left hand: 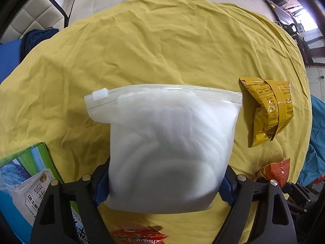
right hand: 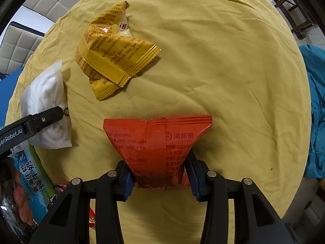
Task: Organize snacks
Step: 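Grasp the white bag with the left tool while the right tool grasps the orange pack, then carry the white bag and orange pack over the box and lower them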
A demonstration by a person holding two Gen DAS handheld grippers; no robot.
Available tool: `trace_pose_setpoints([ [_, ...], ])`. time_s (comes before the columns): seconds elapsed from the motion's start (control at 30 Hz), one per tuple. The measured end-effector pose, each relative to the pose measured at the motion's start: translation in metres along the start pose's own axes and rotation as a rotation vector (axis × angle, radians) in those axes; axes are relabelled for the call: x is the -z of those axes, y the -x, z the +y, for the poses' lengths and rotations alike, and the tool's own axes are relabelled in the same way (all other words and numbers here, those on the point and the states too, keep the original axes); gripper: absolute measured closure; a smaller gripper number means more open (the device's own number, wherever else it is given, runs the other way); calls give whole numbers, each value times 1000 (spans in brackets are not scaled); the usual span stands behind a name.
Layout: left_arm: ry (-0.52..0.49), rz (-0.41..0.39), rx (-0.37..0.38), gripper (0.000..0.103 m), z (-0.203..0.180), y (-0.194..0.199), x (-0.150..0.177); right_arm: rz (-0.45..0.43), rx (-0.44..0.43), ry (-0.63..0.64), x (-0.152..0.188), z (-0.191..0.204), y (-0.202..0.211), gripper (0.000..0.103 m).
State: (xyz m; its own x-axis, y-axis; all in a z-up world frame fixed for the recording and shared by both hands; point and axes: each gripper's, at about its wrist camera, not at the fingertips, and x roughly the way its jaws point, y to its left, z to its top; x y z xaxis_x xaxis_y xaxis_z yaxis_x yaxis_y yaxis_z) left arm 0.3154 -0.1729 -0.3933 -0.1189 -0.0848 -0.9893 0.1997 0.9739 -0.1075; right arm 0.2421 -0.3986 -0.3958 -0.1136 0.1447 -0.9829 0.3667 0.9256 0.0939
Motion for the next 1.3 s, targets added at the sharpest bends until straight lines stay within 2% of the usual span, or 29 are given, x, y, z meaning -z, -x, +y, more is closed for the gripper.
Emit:
trace_pose_setpoints([
  [0.27, -7, -27, -25, 25, -14, 4, 0, -2, -3, -1, 0, 5, -3, 57],
  [0.63, -38, -143, -42, 26, -40, 49, 37, -48, -6, 25, 12, 13, 16, 60],
  [0.93, -35, -230, 17, 26, -46, 106, 78, -120, -45, 73, 34, 25, 60, 60],
  [1.3, -30, -344, 90, 26, -23, 180, 132, -203, -106, 134, 83, 52, 127, 60],
])
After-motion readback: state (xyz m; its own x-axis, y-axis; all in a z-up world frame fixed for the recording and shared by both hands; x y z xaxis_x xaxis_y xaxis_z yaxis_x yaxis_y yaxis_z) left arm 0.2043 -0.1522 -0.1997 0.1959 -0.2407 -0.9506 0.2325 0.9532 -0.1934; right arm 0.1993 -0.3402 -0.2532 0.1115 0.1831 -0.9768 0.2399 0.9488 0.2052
